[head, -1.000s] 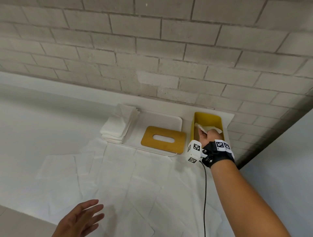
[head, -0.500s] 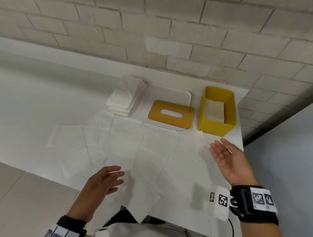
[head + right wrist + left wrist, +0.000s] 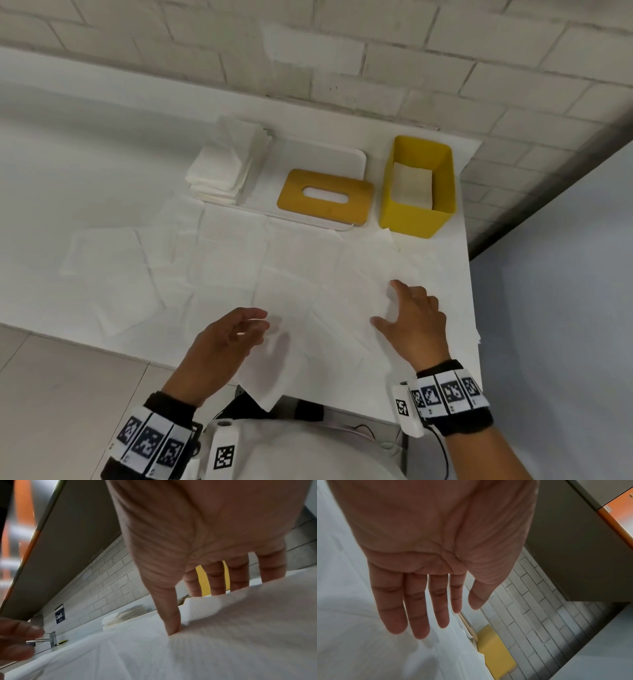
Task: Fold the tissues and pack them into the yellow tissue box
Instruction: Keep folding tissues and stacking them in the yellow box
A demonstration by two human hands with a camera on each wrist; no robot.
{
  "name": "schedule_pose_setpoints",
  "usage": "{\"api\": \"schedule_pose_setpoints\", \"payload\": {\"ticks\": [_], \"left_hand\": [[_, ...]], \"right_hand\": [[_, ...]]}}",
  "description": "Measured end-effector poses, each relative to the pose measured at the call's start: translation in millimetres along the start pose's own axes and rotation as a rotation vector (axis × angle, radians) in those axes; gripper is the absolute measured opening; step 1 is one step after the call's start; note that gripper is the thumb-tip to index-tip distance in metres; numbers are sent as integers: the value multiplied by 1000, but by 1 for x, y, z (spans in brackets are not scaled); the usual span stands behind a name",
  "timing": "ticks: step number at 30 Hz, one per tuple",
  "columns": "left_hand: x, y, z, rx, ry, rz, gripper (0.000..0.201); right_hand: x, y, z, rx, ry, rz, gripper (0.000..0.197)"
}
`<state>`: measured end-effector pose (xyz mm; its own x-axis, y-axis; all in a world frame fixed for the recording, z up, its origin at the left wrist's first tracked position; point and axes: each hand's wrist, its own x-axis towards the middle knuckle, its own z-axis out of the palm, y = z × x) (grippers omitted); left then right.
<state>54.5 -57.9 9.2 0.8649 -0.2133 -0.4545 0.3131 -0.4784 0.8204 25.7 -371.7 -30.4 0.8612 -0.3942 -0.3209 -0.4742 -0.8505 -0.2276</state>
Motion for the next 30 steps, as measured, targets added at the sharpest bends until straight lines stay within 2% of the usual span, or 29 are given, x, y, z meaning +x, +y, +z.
{"api": "schedule_pose_setpoints", "payload": {"ticks": [9, 11, 13, 16, 23, 26, 30], "left_hand": [[-2, -8, -3, 26, 5, 22, 18], [-2, -9, -5, 23, 6, 25, 18], [0, -8, -6, 11, 6, 28, 18], [4, -4, -6, -20, -17, 46, 20], [22, 17, 14, -53, -184, 91, 23], [30, 27, 29, -79, -318, 57, 29], [41, 43, 52, -190, -504, -90, 45]], "right_hand": [[-1, -4, -3, 108, 109, -25, 21], [-3, -2, -6, 216, 118, -35, 10], [-7, -1, -15, 423, 109, -45, 4], [-16, -9, -34, 706, 61, -61, 9], [-24, -25, -55, 1133, -25, -52, 16], [-27, -29, -59, 1285, -118, -48, 20], [-31, -33, -62, 1339, -139, -42, 22]]}}
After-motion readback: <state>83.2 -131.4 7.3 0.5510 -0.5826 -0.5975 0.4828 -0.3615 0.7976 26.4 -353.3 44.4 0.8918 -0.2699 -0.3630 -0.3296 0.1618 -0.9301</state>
